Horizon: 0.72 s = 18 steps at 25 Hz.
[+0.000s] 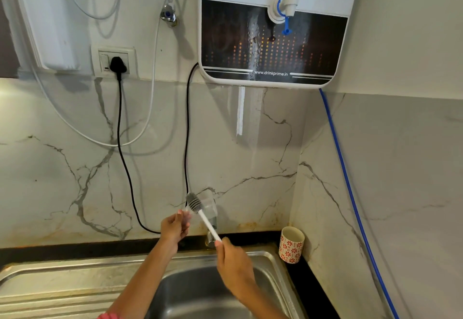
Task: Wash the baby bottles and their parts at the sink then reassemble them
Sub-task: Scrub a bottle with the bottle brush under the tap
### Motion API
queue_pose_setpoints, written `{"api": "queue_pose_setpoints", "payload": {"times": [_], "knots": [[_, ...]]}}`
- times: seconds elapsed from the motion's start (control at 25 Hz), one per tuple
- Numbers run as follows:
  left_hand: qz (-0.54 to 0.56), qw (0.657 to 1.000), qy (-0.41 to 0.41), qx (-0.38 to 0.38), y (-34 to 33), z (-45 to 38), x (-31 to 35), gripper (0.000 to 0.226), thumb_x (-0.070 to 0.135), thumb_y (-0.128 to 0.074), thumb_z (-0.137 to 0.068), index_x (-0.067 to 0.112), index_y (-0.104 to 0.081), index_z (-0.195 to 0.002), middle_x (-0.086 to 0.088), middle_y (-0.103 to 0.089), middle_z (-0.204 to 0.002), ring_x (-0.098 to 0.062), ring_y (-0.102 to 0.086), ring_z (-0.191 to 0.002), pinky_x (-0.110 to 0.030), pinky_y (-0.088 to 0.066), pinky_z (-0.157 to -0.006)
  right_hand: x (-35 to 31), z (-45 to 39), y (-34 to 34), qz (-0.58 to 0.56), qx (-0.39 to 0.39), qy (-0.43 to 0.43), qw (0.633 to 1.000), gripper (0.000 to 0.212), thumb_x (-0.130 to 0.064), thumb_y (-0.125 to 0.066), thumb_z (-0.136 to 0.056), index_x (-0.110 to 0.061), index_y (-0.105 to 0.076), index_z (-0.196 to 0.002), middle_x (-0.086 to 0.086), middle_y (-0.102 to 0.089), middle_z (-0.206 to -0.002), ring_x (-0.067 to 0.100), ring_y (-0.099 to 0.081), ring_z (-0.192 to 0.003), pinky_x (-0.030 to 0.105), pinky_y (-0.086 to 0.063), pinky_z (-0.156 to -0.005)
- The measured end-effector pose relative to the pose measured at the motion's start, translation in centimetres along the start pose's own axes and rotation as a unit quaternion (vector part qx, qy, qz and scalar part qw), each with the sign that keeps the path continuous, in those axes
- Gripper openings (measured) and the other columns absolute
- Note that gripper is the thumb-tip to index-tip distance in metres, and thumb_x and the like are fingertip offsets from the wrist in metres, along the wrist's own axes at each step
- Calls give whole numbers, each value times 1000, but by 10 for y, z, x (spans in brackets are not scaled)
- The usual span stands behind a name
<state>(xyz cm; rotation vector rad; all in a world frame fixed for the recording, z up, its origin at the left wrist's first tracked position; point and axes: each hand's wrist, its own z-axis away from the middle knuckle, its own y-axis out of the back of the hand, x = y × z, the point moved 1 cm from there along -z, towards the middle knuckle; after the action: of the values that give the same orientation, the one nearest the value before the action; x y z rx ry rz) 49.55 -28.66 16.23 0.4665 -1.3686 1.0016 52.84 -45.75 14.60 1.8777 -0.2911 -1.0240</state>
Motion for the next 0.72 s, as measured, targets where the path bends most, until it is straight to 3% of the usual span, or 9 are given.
{"api": "queue_pose_setpoints", "payload": {"times": [0.08,0.16,0.24,0.32,0.44,0.52,0.6,0.72], "knots": [[-16,999,-41,-1,-8,5,-1,19,13,-50,-94,9,-64,-81,-6,-59,-76,-13,-47,-63,-24,-43,-62,4,-2,-3,20,4,-8,1000,41,-43,-21,-102,-18,-53,-107,-7,-50,-73,15,-55,-70,26,-44,-61],[-49,995,-89,18,-17,10,-5,21,8,-51,-93,11,-64,-77,-4,-59,-75,-14,-49,-67,-27,-45,-67,2,-7,-5,-15,12,-32,999,40,-40,-23,-103,-17,-56,-102,-8,-49,-70,14,-54,-68,28,-44,-64],[-48,987,-123,95,-19,11,-5,25,7,-49,-95,10,-63,-75,-4,-60,-75,-18,-53,-75,-33,-47,-75,-10,-3,-13,-33,-2,-36,999,44,-40,-24,-103,-15,-60,-106,0,-61,-82,20,-61,-80,33,-48,-72],[-21,980,-129,149,-12,6,-2,22,6,-48,-95,5,-65,-82,-6,-59,-75,-19,-53,-75,-32,-48,-73,-18,4,-22,-15,-19,-23,999,46,-42,-24,-102,-15,-60,-110,6,-66,-97,24,-63,-91,35,-49,-76],[0,989,-124,85,-7,5,-1,15,4,-55,-91,2,-69,-86,-4,-61,-72,-13,-48,-63,-22,-43,-58,-17,-2,-16,-58,-19,-43,997,46,-41,-25,-102,-14,-62,-109,3,-63,-88,19,-60,-81,32,-47,-71],[4,989,-133,62,-6,12,-3,12,4,-57,-89,6,-69,-85,-3,-64,-74,-11,-47,-60,-21,-43,-58,-15,-18,-12,-99,-23,-100,990,47,-41,-26,-102,-13,-63,-101,-1,-57,-78,16,-56,-75,32,-48,-70],[-19,986,-150,68,-5,14,-11,13,6,-56,-90,4,-69,-91,-1,-65,-76,-10,-50,-61,-20,-44,-60,-15,-22,-8,-138,-21,-134,981,46,-42,-26,-102,-12,-60,-93,-2,-53,-71,14,-54,-69,34,-50,-69],[22,984,-129,117,5,11,-13,14,7,-56,-91,3,-67,-99,-4,-64,-77,-12,-50,-62,-21,-46,-62,-20,-11,-16,-80,-35,-71,994,46,-42,-27,-102,-13,-62,-98,3,-60,-79,18,-57,-71,34,-45,-65]]}}
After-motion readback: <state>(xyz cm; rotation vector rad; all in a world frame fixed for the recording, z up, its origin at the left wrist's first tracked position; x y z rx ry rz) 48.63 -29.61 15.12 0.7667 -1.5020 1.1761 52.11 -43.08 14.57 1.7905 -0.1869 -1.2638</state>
